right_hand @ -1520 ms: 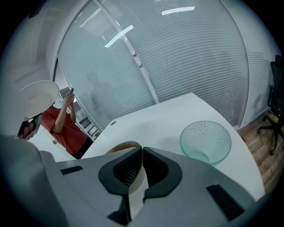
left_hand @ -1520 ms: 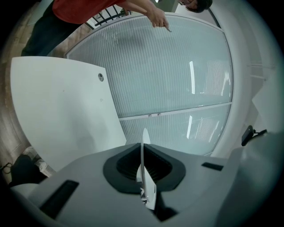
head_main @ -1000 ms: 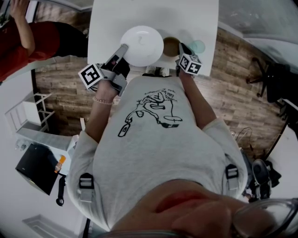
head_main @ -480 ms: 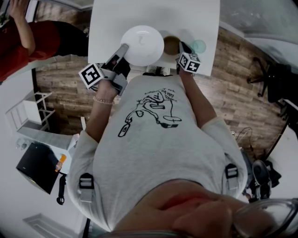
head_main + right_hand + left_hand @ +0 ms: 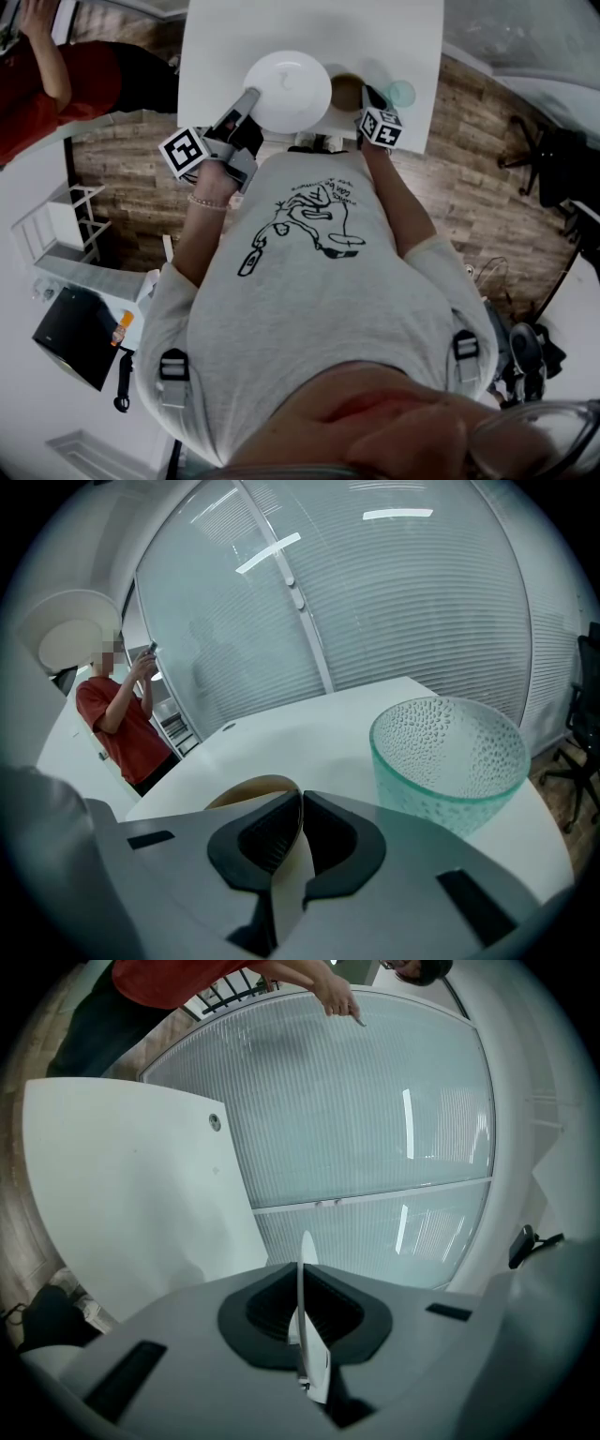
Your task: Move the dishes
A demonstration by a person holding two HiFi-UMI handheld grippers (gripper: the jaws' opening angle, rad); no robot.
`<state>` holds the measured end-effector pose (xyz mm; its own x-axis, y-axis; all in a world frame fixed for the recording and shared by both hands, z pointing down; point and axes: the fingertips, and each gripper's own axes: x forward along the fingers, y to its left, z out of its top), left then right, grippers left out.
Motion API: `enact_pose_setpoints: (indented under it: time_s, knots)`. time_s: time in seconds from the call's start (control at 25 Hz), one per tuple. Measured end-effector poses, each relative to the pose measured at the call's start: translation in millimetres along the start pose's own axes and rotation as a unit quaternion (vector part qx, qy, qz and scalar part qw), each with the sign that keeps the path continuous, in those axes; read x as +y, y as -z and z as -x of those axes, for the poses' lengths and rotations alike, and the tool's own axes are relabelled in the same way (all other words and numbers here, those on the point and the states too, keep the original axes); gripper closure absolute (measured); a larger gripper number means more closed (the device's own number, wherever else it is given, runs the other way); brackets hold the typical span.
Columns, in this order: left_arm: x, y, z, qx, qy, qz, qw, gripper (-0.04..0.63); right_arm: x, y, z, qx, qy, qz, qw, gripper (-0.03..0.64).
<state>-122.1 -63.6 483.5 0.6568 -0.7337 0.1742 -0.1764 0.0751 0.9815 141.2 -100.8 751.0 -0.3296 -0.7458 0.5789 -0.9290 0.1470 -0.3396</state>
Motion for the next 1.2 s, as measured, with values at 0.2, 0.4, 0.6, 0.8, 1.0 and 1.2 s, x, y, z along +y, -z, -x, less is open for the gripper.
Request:
enact_pose_setpoints:
  time_s: [0.2,0.4,0.6,0.8,1.0,1.2]
  knots:
    - [2.0,0.4,0.5,0.000,-0.005,-0.003,1.0000,0.584,-5.5,5.9,0.3,0.000,0.008,0.008,1.000,0.574]
    - [3.1,0.8,0.3,-0.001,-0.005,0.000,1.0000,0.584,-9.0,7.4,1.0,0.000,0.016,0.019,1.000,0.574]
    - [4.1,0.6,0.5,-0.002,-0.005,-0.002,1.0000,0.584,-7.0,4.4,1.6,0.000,0.015,0.030,0.999,0.520]
    - [3.6,1.2,0.0,-0.001,-0.002,0.000,1.0000,0.584,-5.9,0.5,3.0,-0.005,0.013,0.032,0.999,0.494]
    - [3.0,1.4,0.4,0.000,-0.001,0.001,1.0000,0.584,-2.2,-6.1,8.0,-0.011,0.014,0.039,0.999,0.492]
    - [3.7,2.0,-0.3,0.002,0.001,0.001,1.0000,0.584,5.0,-14.3,13.0,-0.020,0.010,0.048,0.999,0.492]
